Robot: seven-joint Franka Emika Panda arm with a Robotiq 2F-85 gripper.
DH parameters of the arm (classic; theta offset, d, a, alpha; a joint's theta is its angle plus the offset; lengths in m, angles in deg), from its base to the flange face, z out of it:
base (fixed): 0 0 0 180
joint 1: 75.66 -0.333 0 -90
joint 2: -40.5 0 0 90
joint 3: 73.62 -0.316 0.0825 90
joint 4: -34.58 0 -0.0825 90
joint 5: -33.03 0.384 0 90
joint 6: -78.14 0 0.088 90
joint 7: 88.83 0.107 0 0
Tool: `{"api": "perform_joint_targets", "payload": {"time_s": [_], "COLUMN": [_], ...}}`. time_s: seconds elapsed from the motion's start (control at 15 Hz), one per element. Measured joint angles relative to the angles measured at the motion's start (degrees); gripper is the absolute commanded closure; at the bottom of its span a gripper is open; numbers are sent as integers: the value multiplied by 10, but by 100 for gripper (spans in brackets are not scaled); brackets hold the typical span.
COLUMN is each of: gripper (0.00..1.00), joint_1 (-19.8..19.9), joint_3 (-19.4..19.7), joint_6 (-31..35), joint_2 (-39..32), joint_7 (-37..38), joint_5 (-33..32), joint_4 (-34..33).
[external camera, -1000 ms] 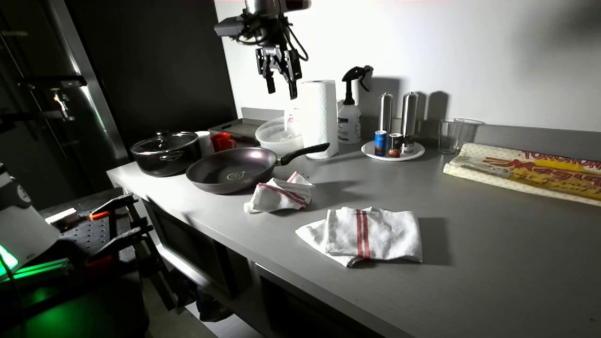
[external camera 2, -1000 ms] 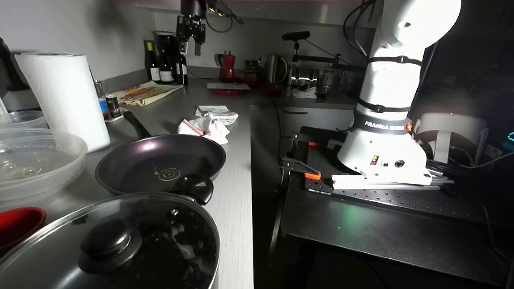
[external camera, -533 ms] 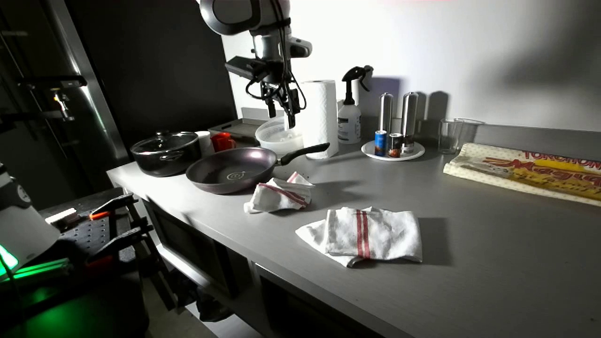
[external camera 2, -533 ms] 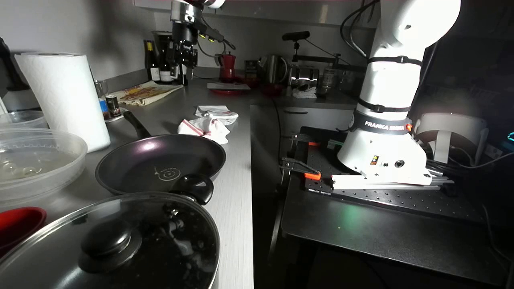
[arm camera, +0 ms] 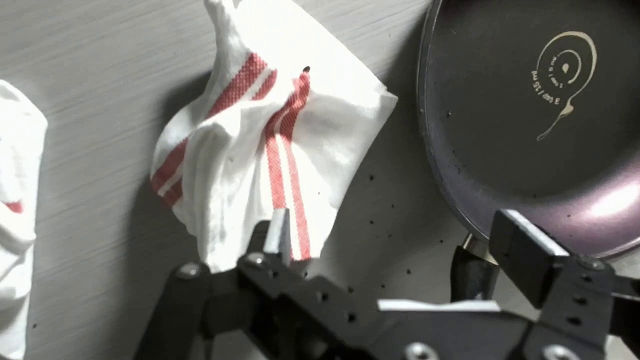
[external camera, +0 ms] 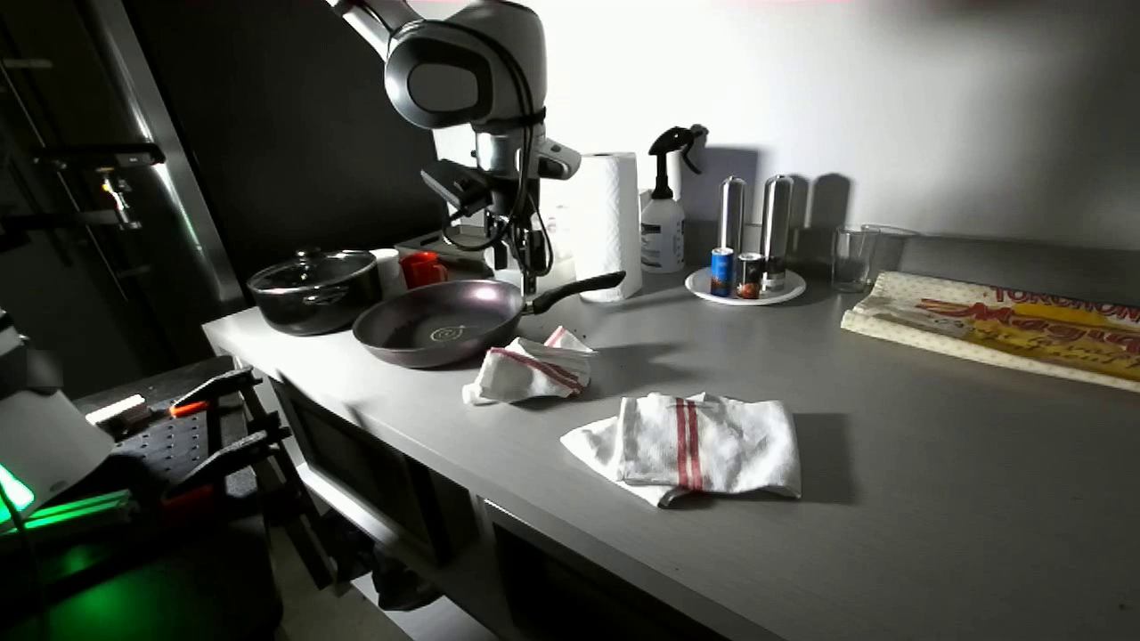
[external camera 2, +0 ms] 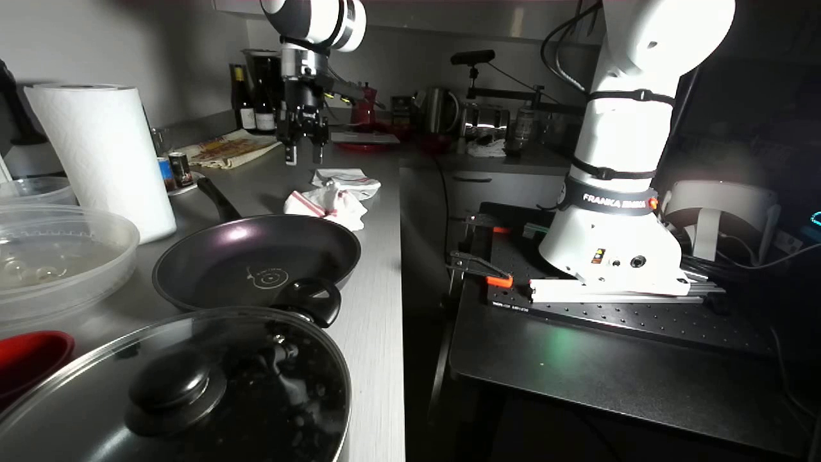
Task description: Clean the pan
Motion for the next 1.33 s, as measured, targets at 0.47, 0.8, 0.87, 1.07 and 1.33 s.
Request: {"api": "perform_joint_targets", "payload": {"time_s": [0.47, 0.8, 0.87, 1.07, 1.33], "gripper": [0, 0, 0, 0, 0], "joint_1": [20, 27, 27, 27, 26], "joint_3": [9, 18, 20, 28, 47], "joint_6": [-2, -2, -3, -5, -8], "joint_2": [-69, -98, -101, -103, -101], "joint_7": [72, 113, 121, 144, 175], "joint_5": [-1, -2, -3, -9, -30], "joint_4": [-12, -22, -23, -23, -23]}}
